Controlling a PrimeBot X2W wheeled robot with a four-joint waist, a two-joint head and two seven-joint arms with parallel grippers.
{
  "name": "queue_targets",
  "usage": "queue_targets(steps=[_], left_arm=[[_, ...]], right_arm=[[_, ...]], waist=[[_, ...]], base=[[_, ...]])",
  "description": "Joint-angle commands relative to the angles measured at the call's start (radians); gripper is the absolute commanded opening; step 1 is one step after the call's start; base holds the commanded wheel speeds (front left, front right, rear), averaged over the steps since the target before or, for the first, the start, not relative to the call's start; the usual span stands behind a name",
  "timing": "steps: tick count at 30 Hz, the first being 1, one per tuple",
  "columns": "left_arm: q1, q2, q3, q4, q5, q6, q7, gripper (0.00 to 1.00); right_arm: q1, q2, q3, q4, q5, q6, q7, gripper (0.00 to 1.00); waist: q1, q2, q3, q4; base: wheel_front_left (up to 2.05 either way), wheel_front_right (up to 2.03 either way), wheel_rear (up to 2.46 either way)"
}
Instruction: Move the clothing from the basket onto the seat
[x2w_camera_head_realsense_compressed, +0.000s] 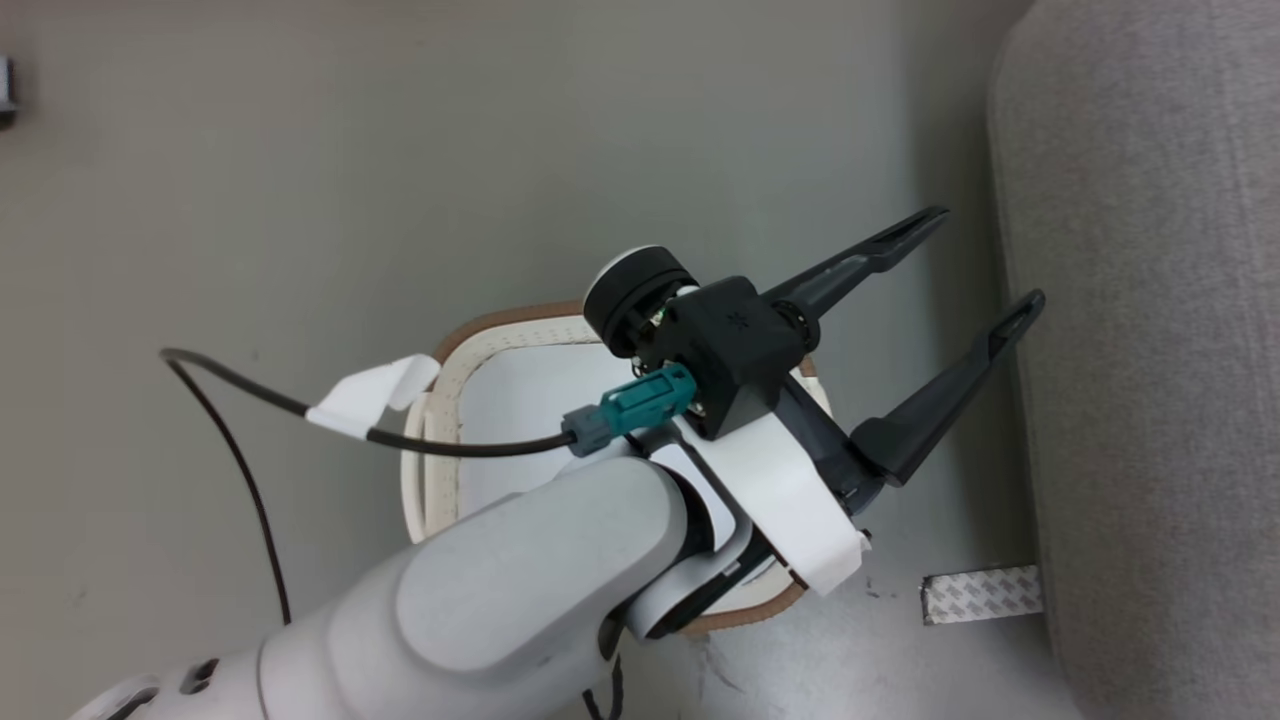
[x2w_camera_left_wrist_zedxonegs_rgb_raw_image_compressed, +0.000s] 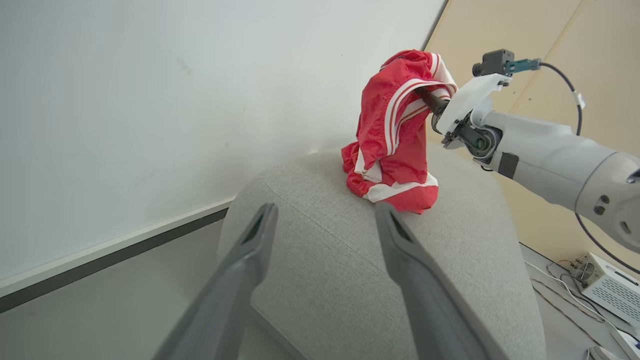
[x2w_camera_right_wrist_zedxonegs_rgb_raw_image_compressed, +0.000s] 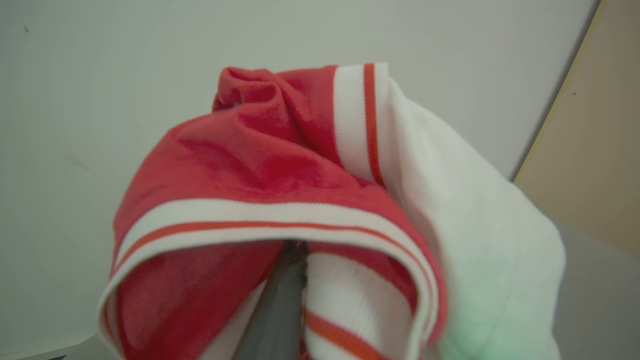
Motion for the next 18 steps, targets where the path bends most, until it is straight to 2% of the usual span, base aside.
queue_targets(steps=[1, 4, 5, 6, 7, 13, 15, 18], left_arm=[[-0.001, -0.002, -0.003, 0.0, 0.005, -0.001, -0.008, 1.0], [0.015, -0.007, -0.004, 0.004, -0.003, 0.006, -0.01, 1.0], [0.017, -0.004, -0.004, 0.004, -0.004, 0.007, -0.01, 1.0], [0.02, 0.005, -0.005, 0.005, -0.006, 0.008, -0.007, 1.0], [0.024, 0.009, -0.005, 0.008, -0.007, 0.009, -0.008, 1.0], [0.049, 0.018, -0.005, 0.024, -0.021, 0.012, -0.02, 1.0], [0.073, 0.021, -0.006, 0.034, -0.033, 0.012, -0.031, 1.0], [0.103, 0.028, 0.007, 0.043, -0.052, 0.023, -0.046, 1.0]], right_arm=[[0.005, 0.004, -0.037, 0.04, -0.039, -0.002, -0.011, 0.0], [0.031, 0.028, -0.137, 0.135, -0.133, -0.002, -0.029, 0.0], [0.036, 0.036, -0.171, 0.158, -0.162, -0.002, -0.035, 0.05], [0.048, 0.048, -0.229, 0.191, -0.238, -0.002, -0.048, 0.96], [0.058, 0.063, -0.256, 0.205, -0.275, -0.002, -0.051, 1.0], [0.094, 0.146, -0.395, 0.218, -0.421, -0.002, -0.064, 1.0], [0.126, 0.182, -0.398, 0.21, -0.449, -0.002, -0.066, 1.0], [0.187, 0.228, -0.376, 0.136, -0.463, -0.002, -0.065, 1.0]], waist=[[-0.0003, -0.0001, 0.004, 0.016], [-0.0003, -0.0001, -0.002, 0.025], [-0.0003, -0.0001, -0.002, 0.026], [-0.0003, -0.0001, -0.003, 0.025], [-0.0003, -0.0001, -0.009, 0.023], [-0.0003, -0.0001, -0.081, 0.005], [-0.0003, -0.0001, -0.125, 0.001], [-0.0003, -0.0001, -0.191, -0.005]], base=[[0.0, 0.0, 0.0], [0.0, 0.0, 0.0], [0.0, 0.0, 0.0], [0.0, 0.0, 0.0], [0.0, 0.0, 0.0], [0.0, 0.0, 0.0], [0.0, 0.0, 0.0], [0.0, 0.0, 0.0]])
